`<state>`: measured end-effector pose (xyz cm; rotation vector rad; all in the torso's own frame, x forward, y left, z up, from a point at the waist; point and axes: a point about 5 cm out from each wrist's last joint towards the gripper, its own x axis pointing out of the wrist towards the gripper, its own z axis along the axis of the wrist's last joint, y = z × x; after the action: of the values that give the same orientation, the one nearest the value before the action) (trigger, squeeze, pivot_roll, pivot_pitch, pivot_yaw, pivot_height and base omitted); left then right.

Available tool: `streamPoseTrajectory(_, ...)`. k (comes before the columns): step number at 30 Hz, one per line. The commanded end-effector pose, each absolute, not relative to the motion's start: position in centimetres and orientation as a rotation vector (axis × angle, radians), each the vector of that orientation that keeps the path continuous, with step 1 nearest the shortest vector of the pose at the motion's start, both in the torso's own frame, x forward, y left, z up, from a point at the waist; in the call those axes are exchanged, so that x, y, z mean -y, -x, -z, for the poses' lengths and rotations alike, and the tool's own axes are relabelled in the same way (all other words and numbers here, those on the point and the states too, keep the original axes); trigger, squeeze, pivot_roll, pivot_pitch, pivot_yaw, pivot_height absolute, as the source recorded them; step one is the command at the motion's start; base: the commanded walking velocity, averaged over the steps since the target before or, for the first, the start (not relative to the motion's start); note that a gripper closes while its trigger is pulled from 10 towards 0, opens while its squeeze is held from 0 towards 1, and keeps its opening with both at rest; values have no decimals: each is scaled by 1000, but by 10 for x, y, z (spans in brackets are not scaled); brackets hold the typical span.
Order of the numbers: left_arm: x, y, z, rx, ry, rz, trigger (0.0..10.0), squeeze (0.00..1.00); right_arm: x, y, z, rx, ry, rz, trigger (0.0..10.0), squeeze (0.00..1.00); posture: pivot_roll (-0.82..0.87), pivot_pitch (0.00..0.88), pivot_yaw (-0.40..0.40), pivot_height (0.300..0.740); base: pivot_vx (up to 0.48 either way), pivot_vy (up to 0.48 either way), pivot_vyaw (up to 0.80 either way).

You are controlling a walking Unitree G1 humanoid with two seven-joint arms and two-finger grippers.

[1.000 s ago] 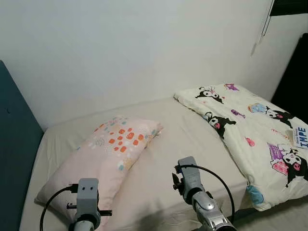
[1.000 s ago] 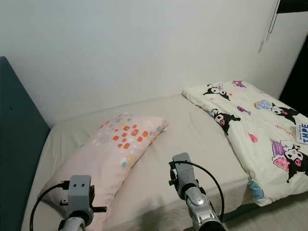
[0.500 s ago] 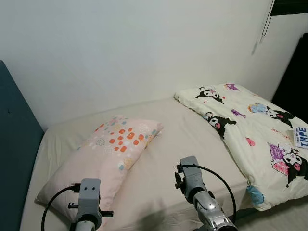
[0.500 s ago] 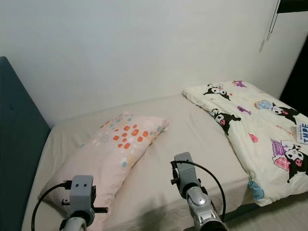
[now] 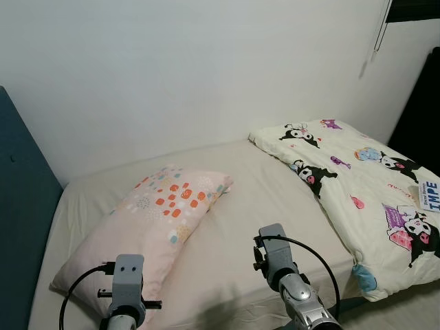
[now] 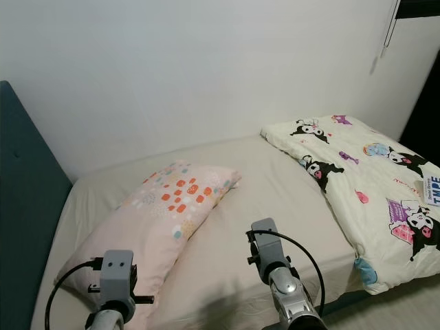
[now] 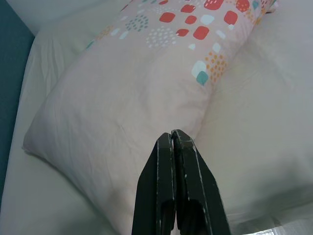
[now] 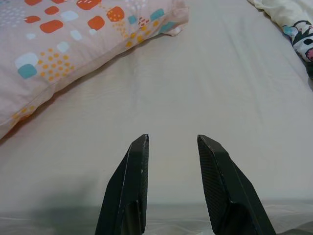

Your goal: Clean up the room

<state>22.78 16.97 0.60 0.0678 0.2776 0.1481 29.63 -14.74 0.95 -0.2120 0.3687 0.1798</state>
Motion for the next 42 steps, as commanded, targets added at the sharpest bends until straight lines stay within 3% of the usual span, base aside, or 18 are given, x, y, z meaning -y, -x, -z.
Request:
streamPoseTrajectory(1,-175,-228,-7,-276,-76,-165,10000,0,145,-296,-8,-374,218,-187,10000,0,-70,0,10,738,0,0,0)
streamPoseTrajectory(19,-175,-229,-8,-270,-79,-171,10000,0,146,-298,-10,-363,239,-182,10000,0,-71,0,13,738,0,0,24)
streamPoseTrajectory(42,-177,-232,-13,-239,-70,-173,10000,0,146,-302,-17,-323,254,-173,10000,0,-72,0,12,738,0,0,800)
